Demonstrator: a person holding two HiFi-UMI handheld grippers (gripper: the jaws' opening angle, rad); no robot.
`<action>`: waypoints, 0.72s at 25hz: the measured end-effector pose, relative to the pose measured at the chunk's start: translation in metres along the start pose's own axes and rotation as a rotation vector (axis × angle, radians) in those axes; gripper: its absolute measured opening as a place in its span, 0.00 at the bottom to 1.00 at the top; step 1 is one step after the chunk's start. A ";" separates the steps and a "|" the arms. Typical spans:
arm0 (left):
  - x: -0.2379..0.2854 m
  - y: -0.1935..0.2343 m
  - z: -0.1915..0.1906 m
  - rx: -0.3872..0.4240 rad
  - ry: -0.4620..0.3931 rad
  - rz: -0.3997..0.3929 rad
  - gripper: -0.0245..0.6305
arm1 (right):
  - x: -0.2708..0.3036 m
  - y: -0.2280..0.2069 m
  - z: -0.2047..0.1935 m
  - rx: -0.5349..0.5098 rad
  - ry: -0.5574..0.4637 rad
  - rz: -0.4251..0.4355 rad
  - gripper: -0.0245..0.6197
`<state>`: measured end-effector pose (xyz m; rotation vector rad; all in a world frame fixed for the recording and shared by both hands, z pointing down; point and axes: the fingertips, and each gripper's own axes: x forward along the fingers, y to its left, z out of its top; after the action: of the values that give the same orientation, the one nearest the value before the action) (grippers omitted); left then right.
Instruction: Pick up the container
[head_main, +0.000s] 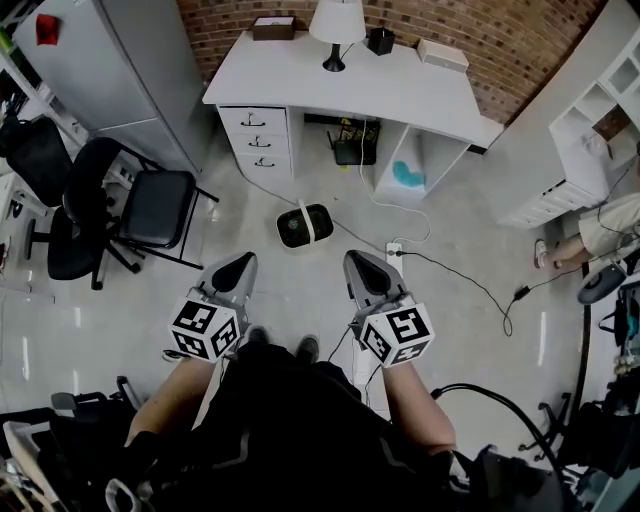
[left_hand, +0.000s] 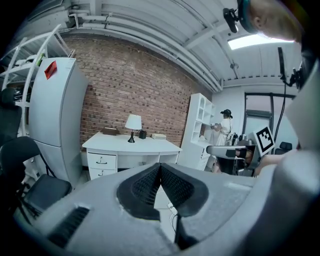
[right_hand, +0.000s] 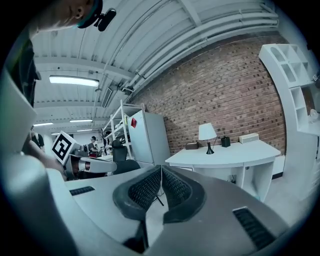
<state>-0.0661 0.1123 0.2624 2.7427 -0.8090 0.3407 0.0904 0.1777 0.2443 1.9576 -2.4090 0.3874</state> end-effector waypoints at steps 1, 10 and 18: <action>0.004 0.003 0.000 0.001 0.004 0.002 0.06 | 0.004 -0.002 -0.002 0.001 0.005 -0.001 0.05; 0.049 0.035 0.000 -0.024 0.018 -0.038 0.06 | 0.055 -0.022 -0.014 0.017 0.062 -0.024 0.05; 0.091 0.087 0.014 -0.041 0.022 -0.081 0.05 | 0.129 -0.031 -0.010 -0.003 0.113 -0.022 0.05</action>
<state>-0.0385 -0.0075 0.2922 2.7188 -0.6894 0.3337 0.0910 0.0498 0.2812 1.9038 -2.3165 0.4794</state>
